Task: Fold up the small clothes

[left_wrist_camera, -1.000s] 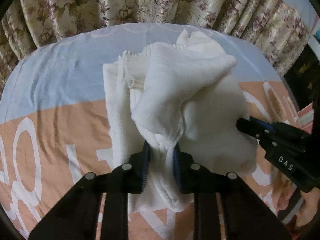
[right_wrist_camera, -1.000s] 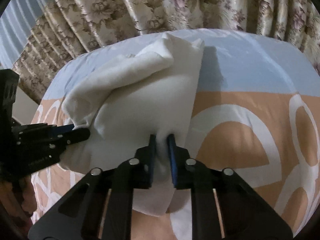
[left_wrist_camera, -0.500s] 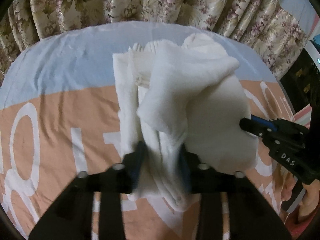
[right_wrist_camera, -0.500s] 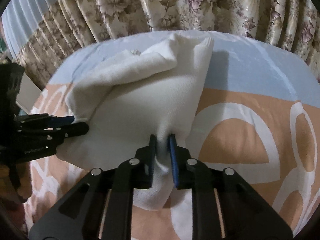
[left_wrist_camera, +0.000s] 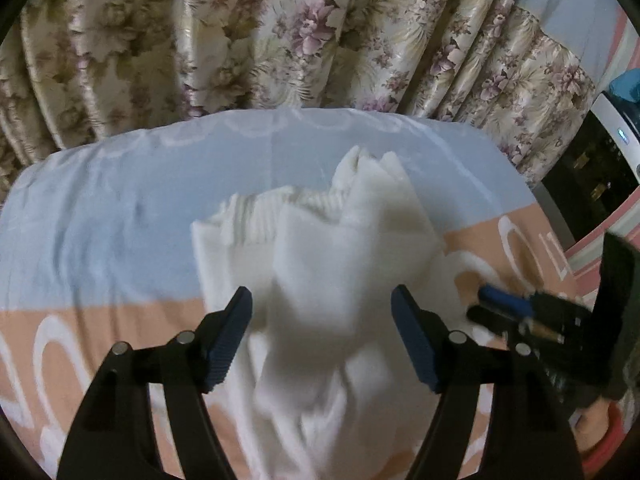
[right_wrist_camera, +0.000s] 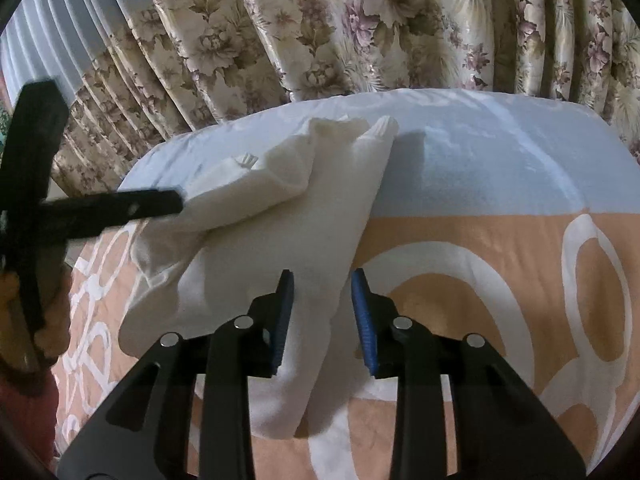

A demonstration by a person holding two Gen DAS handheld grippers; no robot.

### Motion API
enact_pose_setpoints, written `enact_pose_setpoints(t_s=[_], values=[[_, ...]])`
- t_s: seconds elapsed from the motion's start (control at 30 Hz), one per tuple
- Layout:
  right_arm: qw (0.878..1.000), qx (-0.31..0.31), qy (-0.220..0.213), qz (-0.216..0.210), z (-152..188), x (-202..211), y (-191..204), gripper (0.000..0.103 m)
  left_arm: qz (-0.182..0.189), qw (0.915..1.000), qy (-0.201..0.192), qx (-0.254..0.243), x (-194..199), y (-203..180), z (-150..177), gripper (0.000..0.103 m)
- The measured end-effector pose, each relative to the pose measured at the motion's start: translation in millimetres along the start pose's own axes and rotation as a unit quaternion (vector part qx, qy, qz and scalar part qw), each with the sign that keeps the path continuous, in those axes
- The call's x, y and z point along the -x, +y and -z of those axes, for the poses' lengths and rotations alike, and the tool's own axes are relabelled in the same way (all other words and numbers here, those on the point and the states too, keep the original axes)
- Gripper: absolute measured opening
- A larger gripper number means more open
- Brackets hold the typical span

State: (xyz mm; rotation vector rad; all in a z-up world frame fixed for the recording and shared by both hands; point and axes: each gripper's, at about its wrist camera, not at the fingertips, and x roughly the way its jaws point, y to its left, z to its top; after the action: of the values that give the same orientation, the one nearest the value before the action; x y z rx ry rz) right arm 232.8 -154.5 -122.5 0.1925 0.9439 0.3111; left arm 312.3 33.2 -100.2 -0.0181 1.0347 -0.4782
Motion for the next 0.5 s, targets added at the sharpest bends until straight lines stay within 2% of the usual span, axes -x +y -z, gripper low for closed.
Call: enact_pose_setpoints(t_s=[0.13,0.23,0.3,0.33,0.37,0.43,0.5], values=[[1.000,-0.006,0.004,-0.001,-1,-5,-5,0.030,-0.008,0.9986,0.041,-0.030,-37,-5,-14,0.072],[1.000,-0.003,0.000,-0.002,-2,-6,-4,0.030,-0.022,0.9966,0.051,-0.061,-51,-12,-13,0.071],[1.000,-0.002,0.000,-0.002,-4,-9,-3,0.030,-0.026,0.9957,0.048,-0.075,-55,-14,-13,0.058],[1.000,-0.001,0.001,-0.002,-6,-10,-2,0.030,-0.024,0.9955,0.046,-0.079,-54,-15,-13,0.046],[1.000,0.001,0.000,-0.001,-6,-11,-1,0.030,-0.018,0.9955,0.043,-0.083,-52,-15,-14,0.027],[1.000,0.007,-0.003,0.004,-7,-12,3,0.030,-0.007,0.9959,0.040,-0.081,-46,-12,-20,0.025],[1.000,0.010,-0.003,0.006,-6,-13,5,0.030,-0.008,0.9962,0.027,-0.082,-40,-8,-25,0.018]])
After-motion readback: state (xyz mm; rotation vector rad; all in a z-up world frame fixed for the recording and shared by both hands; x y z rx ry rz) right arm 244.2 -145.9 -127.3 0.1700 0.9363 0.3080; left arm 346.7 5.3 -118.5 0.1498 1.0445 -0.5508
